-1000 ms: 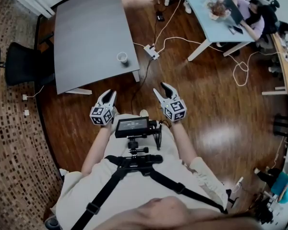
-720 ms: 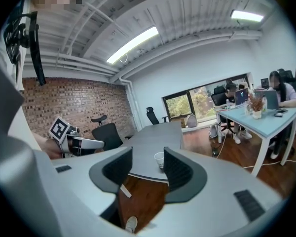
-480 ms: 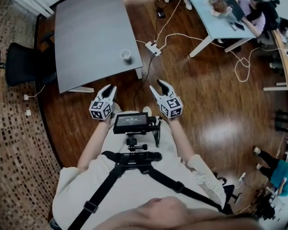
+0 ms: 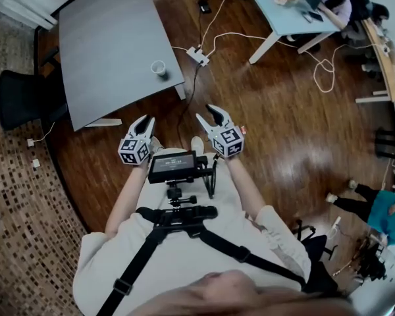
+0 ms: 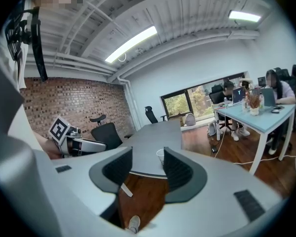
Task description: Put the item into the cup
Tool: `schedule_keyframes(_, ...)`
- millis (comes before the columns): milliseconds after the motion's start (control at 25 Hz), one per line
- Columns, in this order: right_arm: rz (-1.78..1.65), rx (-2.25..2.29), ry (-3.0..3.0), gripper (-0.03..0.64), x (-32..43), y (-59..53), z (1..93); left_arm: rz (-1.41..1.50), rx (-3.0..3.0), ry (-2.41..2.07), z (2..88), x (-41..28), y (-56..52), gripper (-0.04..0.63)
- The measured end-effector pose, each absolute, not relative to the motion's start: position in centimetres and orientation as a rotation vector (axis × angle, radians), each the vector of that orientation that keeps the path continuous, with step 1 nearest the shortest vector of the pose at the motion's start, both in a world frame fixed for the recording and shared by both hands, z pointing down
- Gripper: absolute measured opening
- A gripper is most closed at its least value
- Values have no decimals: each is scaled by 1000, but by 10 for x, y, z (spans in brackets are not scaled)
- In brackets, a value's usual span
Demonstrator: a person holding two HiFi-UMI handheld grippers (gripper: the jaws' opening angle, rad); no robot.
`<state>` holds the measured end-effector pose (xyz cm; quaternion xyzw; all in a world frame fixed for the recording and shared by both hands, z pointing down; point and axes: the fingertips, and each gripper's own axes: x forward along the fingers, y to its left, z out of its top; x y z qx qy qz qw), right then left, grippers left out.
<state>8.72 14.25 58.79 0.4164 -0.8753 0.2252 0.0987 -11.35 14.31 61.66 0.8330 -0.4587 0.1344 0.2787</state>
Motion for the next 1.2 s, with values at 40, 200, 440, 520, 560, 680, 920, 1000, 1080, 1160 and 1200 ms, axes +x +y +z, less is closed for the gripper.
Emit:
schedule_keyframes(40, 664, 1235, -2585, 210, 88, 144, 589, 360, 2233, -1223, 619, -112, 145, 89)
schedule_keyframes(200, 666, 1235, -2569, 210, 96, 151, 593, 362, 2231, -1195, 628, -101, 152, 89)
schedule_keyframes(440, 636, 1237, -2579, 209, 99, 149, 586, 361, 2237, -1179, 628, -97, 147, 89)
schedule_keyframes(520, 624, 1232, -2587, 209, 96, 146, 584, 358, 2232, -1187, 627, -100, 146, 89)
schedule_keyframes(560, 623, 1226, -2592, 209, 95, 146, 584, 357, 2229, -1192, 626, -101, 145, 89)
schedule_keyframes(680, 625, 1205, -2605, 209, 90, 145, 584, 354, 2225, -1207, 625, -104, 144, 89)
schedule_keyframes(920, 608, 1172, -2610, 209, 85, 144, 588, 344, 2219, -1234, 627, -109, 143, 89)
schedule_keyframes(1000, 589, 1175, -2610, 209, 85, 143, 588, 341, 2220, -1236, 627, -110, 141, 89)
schedule_keyframes(1080, 558, 1175, -2612, 209, 84, 141, 585, 342, 2220, -1237, 626, -110, 141, 89)
schedule_keyframes(1160, 541, 1165, -2625, 209, 82, 141, 583, 344, 2220, -1238, 624, -110, 140, 89)
schedule_keyframes(1200, 543, 1159, -2628, 209, 81, 141, 583, 345, 2220, -1239, 623, -110, 140, 89)
